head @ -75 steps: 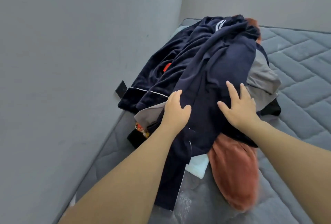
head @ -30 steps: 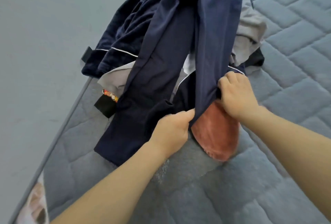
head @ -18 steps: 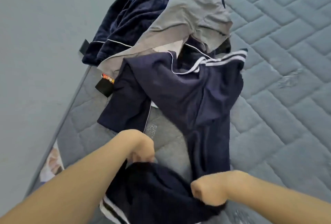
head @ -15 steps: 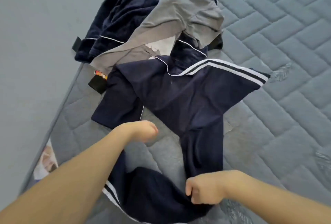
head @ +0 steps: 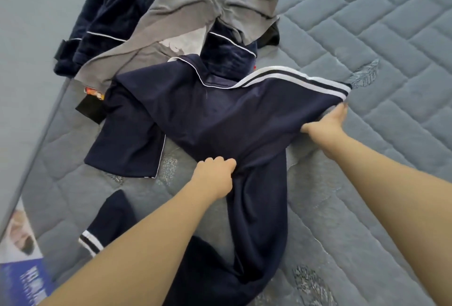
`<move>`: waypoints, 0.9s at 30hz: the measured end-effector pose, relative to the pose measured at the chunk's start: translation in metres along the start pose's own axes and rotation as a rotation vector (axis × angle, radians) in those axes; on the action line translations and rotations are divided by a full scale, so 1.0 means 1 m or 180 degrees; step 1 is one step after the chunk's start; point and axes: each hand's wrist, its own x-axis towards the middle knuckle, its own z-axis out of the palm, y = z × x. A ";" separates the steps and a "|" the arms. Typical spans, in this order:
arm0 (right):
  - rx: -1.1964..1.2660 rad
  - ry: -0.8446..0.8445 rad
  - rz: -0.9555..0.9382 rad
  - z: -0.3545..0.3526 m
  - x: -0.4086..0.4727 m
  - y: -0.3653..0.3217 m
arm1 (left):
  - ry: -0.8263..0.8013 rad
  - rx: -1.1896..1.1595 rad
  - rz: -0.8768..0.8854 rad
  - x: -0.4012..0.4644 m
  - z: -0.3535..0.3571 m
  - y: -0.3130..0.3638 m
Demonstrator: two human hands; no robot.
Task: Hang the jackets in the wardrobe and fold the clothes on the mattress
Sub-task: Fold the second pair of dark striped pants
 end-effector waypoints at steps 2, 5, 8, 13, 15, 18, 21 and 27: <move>0.0635 -0.0123 0.0045 -0.001 0.009 -0.012 | -0.0430 -0.0095 0.0278 -0.001 -0.012 -0.001; 0.1595 -0.0512 0.0443 -0.012 0.023 -0.025 | -0.1351 0.0074 0.0480 0.000 -0.039 0.003; 0.1117 -0.1212 0.0122 -0.029 0.022 -0.037 | -0.0691 0.0147 0.0193 0.015 -0.071 0.007; 0.0760 -0.1368 -0.0567 -0.056 0.002 -0.039 | 0.1673 -0.0117 0.0176 0.067 -0.127 0.016; 0.0713 -0.1266 -0.0531 -0.072 -0.001 -0.029 | 0.1169 -0.0139 0.0094 0.085 -0.136 0.019; 0.0195 -0.0917 -0.0344 -0.089 0.002 -0.004 | 0.0732 -0.0532 0.0209 0.091 -0.136 0.030; -0.0457 -0.0672 -0.0372 -0.097 0.012 0.014 | -0.0003 -0.1009 0.0362 0.065 -0.134 0.046; -0.2580 -0.1008 -0.2813 -0.057 0.000 0.022 | -0.2182 -0.0227 0.0316 -0.015 -0.101 0.047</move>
